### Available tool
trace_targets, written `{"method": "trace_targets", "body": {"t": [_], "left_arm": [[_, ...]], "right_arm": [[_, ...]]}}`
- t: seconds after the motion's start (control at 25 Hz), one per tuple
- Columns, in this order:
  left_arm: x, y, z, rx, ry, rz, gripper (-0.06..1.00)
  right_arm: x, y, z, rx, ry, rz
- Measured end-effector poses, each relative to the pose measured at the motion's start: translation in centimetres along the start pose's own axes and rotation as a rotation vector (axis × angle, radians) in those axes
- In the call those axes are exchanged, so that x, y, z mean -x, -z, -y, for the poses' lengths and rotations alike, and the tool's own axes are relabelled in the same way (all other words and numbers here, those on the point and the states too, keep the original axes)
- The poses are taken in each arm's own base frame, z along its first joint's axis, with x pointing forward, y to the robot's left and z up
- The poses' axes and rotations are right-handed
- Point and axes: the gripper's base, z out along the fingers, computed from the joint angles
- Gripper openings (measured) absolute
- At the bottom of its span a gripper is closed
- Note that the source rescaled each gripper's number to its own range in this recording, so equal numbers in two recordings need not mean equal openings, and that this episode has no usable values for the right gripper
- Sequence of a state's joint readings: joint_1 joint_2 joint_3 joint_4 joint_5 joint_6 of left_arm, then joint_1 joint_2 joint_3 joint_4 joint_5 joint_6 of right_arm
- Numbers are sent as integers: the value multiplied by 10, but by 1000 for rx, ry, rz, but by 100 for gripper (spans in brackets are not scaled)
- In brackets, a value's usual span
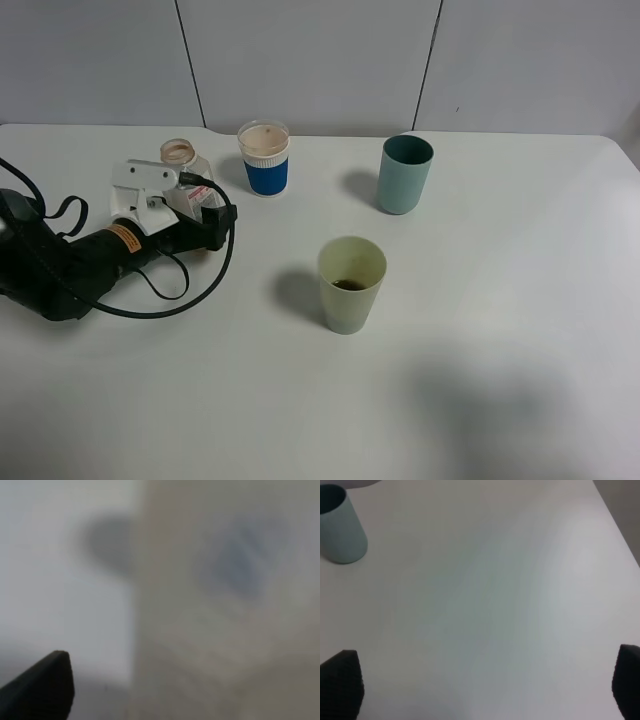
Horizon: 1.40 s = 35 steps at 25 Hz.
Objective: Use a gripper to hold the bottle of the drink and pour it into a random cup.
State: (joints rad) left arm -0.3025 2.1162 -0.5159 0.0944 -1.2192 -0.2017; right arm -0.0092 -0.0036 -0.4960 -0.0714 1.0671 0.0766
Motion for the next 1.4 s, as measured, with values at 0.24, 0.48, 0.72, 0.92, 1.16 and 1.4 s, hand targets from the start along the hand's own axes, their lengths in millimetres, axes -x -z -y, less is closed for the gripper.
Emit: {"method": "trace_targets", "body": {"t": [0.24, 0.48, 0.72, 0.92, 1.16, 1.4], "left_arm": [[30, 10, 6, -14, -3, 93, 79], [44, 33, 8, 3, 6, 129, 79], [69, 60, 13, -3, 51, 223, 79], [94, 79, 19, -36, 110, 331, 79], [126, 103, 23, -49, 192, 489, 86], [155, 132, 23, -8, 185, 621, 86]], "right_arm": [[0, 0, 0, 0, 0, 0], [0, 0, 0, 0, 0, 0], [0, 0, 0, 0, 0, 0], [0, 0, 0, 0, 0, 0], [0, 0, 0, 0, 0, 0], [0, 0, 0, 0, 0, 0]]}}
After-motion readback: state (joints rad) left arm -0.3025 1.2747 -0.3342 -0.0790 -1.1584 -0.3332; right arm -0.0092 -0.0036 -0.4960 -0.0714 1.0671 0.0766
